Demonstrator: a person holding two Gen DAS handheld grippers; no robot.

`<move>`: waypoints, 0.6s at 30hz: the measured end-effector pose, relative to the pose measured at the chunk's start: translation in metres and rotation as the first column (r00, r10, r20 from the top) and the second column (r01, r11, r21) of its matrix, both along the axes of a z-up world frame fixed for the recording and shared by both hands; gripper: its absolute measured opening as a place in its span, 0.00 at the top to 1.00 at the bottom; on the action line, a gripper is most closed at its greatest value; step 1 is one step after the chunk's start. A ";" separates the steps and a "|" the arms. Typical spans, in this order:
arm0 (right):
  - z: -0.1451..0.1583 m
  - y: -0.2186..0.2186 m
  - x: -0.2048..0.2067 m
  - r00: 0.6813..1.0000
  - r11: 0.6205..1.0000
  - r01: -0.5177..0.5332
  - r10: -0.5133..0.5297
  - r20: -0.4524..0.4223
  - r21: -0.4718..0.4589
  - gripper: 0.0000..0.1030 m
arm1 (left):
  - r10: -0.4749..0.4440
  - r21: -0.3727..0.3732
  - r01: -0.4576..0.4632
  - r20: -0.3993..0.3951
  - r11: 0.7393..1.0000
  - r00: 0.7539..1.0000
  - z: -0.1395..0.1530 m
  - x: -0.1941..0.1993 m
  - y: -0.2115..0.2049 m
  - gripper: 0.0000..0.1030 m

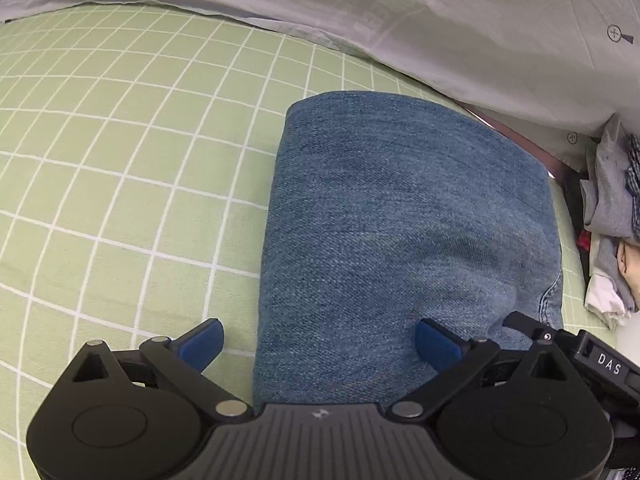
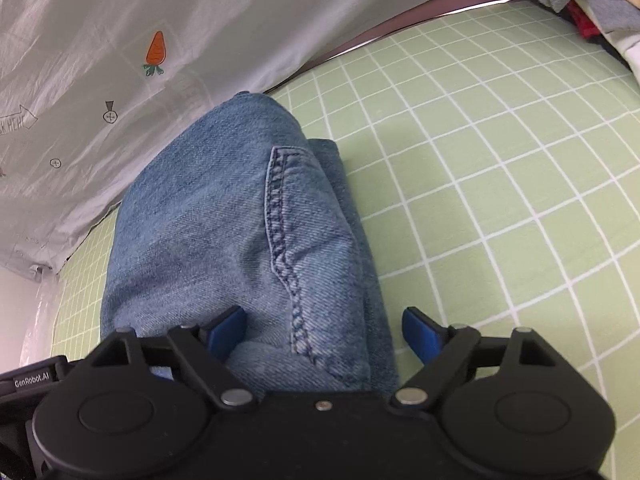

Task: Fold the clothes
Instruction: 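Grasp the folded jeans with both grippers and carry them onto the clothes stack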

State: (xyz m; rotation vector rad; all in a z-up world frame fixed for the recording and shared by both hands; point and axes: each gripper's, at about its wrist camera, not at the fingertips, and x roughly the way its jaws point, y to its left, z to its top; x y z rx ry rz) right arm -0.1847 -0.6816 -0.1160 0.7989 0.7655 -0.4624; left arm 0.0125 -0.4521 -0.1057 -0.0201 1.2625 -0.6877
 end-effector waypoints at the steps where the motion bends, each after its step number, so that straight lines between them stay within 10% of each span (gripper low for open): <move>1: -0.001 0.000 0.003 1.000 1.000 -0.004 0.004 0.003 -0.001 0.12 | 0.004 -0.011 -0.004 -0.012 1.000 1.000 -0.001 0.002 -0.001 0.02; 3: -0.001 0.002 0.008 1.000 1.000 -0.006 0.006 -0.003 -0.024 0.11 | 0.023 -0.040 -0.025 -0.051 0.999 0.998 -0.005 0.007 -0.001 0.04; 5: 0.000 0.006 0.012 1.000 0.999 -0.004 0.004 -0.009 -0.040 0.18 | 0.007 -0.062 -0.010 -0.050 0.998 0.999 0.000 0.005 -0.002 0.28; 10: 0.019 0.017 -0.003 0.999 0.998 0.026 -0.023 0.041 -0.064 0.68 | -0.056 -0.125 0.057 0.009 0.991 0.998 0.026 -0.008 -0.001 0.78; 18: 0.075 0.067 -0.061 0.989 0.986 0.098 -0.080 0.127 -0.138 0.73 | -0.159 -0.192 0.169 0.066 0.967 0.985 0.068 -0.058 0.027 0.80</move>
